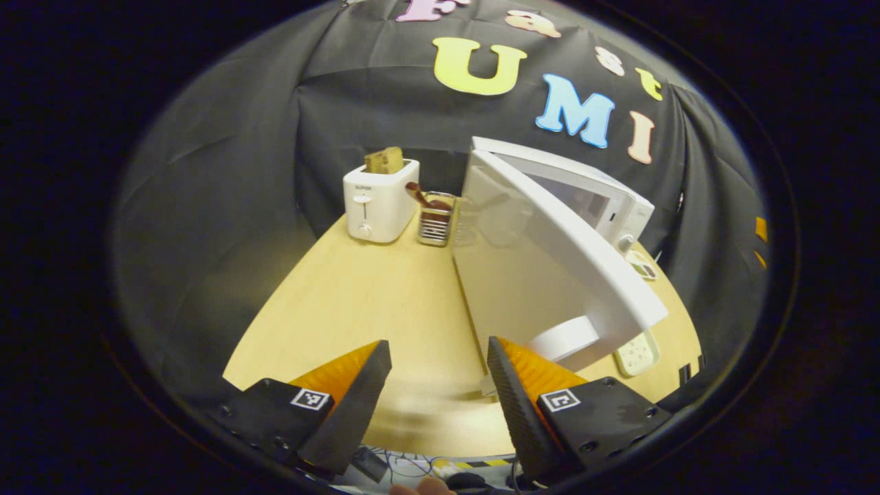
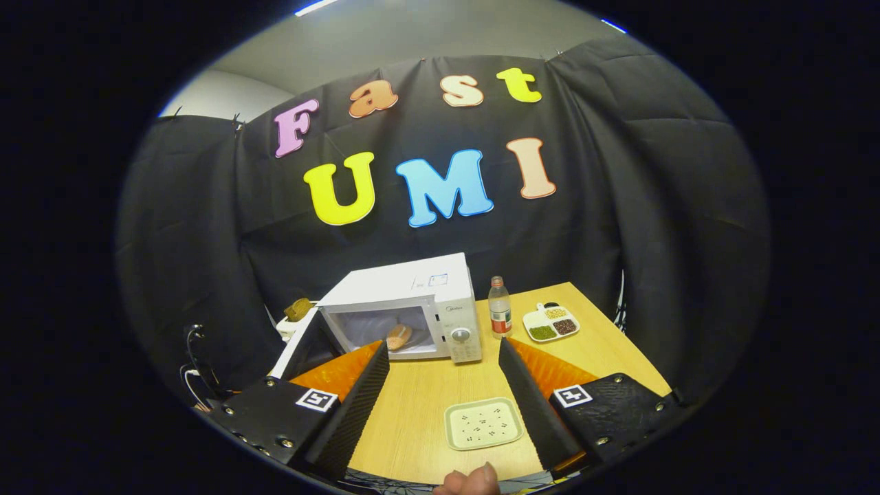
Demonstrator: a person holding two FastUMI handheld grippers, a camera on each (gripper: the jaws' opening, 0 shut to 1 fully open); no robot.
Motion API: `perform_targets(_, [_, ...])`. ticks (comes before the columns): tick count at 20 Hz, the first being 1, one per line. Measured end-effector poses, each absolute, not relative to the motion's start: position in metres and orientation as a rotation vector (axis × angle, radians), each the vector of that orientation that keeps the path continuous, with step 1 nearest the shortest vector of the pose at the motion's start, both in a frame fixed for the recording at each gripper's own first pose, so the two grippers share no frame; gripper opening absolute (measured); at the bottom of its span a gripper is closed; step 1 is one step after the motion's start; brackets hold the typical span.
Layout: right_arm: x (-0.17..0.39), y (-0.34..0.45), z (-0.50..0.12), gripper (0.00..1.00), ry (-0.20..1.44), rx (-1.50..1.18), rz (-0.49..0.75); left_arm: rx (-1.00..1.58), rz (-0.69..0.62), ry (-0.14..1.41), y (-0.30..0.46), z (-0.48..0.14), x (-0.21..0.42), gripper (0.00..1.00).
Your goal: Open the microwave oven with the left hand, put the food in, and close the microwave oven.
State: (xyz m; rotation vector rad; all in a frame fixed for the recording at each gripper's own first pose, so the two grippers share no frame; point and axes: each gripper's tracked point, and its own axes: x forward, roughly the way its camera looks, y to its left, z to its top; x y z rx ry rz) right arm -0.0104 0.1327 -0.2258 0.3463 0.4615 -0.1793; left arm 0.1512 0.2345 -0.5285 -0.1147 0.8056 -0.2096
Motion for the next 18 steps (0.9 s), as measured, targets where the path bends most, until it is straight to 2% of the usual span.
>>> perform_targets(2, [-0.018,0.116,-0.215,0.98,0.447,0.346,-0.168,-0.089,-0.226,0.790,0.211,-0.521,0.157,0.95])
perform_targets(3, [-0.026,0.108,-0.208,0.98,0.440,0.341,-0.158,-0.077,-0.233,0.786,0.197,-0.517,0.161,1.00])
perform_targets(6, [-0.053,0.070,-0.186,0.98,0.402,0.285,-0.135,-0.025,-0.263,0.768,0.151,-0.509,0.169,0.93])
perform_targets(9, [-0.079,0.037,-0.178,0.98,0.380,0.209,-0.104,0.063,-0.263,0.755,0.113,-0.505,0.167,0.95])
perform_targets(10, [-0.085,0.031,-0.179,0.98,0.377,0.187,-0.092,0.093,-0.257,0.749,0.103,-0.503,0.169,1.00])
perform_targets(11, [-0.091,0.025,-0.179,0.98,0.372,0.179,-0.081,0.123,-0.256,0.736,0.093,-0.500,0.172,0.95])
perform_targets(12, [-0.096,0.022,-0.178,0.94,0.359,0.192,-0.071,0.152,-0.258,0.723,0.082,-0.497,0.176,0.95])
perform_targets(13, [-0.101,0.022,-0.179,0.98,0.359,0.216,-0.067,0.178,-0.257,0.725,0.073,-0.498,0.181,0.95])
perform_targets(18, [-0.114,0.019,-0.208,0.98,0.431,0.313,-0.132,0.225,-0.333,0.686,0.021,-0.496,0.230,0.91])
